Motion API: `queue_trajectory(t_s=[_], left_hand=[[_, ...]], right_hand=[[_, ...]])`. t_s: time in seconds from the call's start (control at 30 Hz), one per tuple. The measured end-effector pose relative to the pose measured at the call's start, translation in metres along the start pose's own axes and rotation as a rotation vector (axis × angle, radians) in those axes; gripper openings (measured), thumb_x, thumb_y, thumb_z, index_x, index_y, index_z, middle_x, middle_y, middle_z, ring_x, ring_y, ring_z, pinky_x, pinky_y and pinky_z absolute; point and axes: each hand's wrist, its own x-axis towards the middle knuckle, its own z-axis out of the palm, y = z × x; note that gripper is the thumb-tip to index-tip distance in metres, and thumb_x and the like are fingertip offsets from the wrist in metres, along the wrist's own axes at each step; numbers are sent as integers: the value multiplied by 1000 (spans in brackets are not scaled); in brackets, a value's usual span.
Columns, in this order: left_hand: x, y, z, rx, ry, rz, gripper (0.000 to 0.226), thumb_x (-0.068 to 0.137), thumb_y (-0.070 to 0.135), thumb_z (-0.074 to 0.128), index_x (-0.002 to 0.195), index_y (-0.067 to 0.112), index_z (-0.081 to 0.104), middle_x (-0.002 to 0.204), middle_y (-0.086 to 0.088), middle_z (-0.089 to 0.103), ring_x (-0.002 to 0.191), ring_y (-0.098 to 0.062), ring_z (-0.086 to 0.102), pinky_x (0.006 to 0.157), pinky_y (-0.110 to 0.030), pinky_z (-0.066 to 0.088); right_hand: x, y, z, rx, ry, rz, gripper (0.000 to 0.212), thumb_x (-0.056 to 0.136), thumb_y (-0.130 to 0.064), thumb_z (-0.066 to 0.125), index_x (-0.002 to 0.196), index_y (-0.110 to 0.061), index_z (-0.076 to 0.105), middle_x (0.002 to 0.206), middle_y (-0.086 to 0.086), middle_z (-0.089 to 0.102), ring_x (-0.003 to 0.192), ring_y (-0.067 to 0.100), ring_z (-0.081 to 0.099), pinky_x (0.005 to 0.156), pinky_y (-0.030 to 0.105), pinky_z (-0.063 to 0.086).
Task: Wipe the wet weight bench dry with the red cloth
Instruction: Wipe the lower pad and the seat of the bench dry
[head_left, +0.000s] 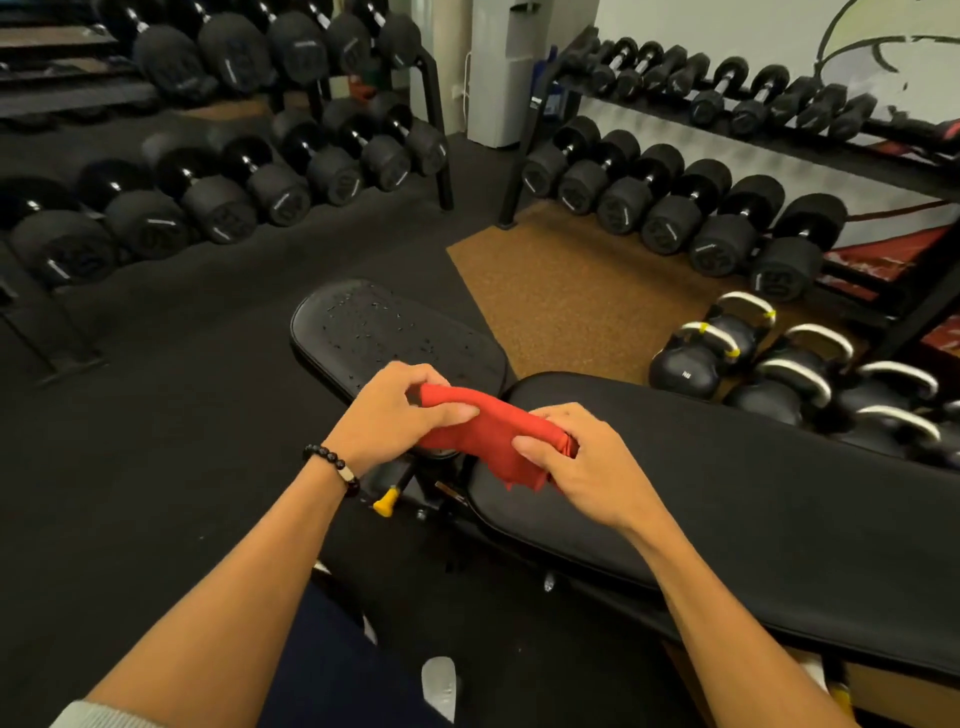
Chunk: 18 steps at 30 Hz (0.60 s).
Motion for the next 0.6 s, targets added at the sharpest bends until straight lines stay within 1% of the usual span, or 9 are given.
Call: queue_trajectory(t_s=[0.07,0.13,0.2,0.27,0.33,0.4,0.5,0.57,0.6], left_hand=[[1,-13,2,-395,-76,-101,29,75,41,83,86,19,68,89,-3,69,85,-14,66,79,-37,54],[3,-27,11,-527,-11,-184,32,81,41,79,92,14,65,91,-9,69,84,-25,68,74,-43,57],[7,-40,18,-393,59,-247,34,89,40,70,97,8,60,82,-10,67,64,-27,67,52,-35,57],[15,-51,15,-286,37,-336,32,89,39,70,98,10,61,76,-6,67,52,-23,63,44,-29,52],[26,-60,3,-372,-68,-465,25,87,27,74,100,11,62,89,-9,68,63,-21,66,53,-30,57],[38,-62,-11,-490,-105,-501,24,86,6,73,107,7,61,101,-17,67,76,-21,69,63,-30,61],[67,-59,-33,-442,42,-408,28,84,-2,73,109,2,61,85,-16,66,66,-18,69,61,-27,61],[89,-61,-46,-306,153,-338,23,83,4,77,103,3,65,79,-13,66,61,-18,69,62,-29,61],[100,-65,-50,-203,183,-306,21,83,7,78,100,5,67,79,-12,67,61,-20,70,65,-31,62]], right_hand=[[5,-3,10,150,-6,12,15,93,-33,68,91,-18,69,86,-6,68,74,2,62,69,19,46],[10,-3,22,277,26,85,10,93,-28,68,95,-18,69,87,-3,71,77,6,66,70,22,51],[15,1,38,301,51,207,20,93,-34,68,93,-15,68,85,-1,72,78,14,68,69,31,53],[21,8,54,292,54,345,44,92,-45,66,81,-2,61,71,6,64,63,22,62,58,36,49],[30,12,67,358,49,487,53,93,-50,64,78,1,60,66,18,59,57,20,58,52,32,45],[42,14,78,510,29,585,44,94,-44,64,90,0,69,72,20,67,58,19,59,54,31,46],[67,5,84,740,-3,595,23,98,-23,62,102,-1,66,69,11,70,54,16,61,50,24,44],[82,-1,83,777,-32,578,23,97,-24,64,104,-2,64,75,13,74,61,21,69,54,25,49],[89,-1,84,715,-52,576,27,95,-30,66,104,-5,64,79,13,75,64,24,72,57,27,52]])
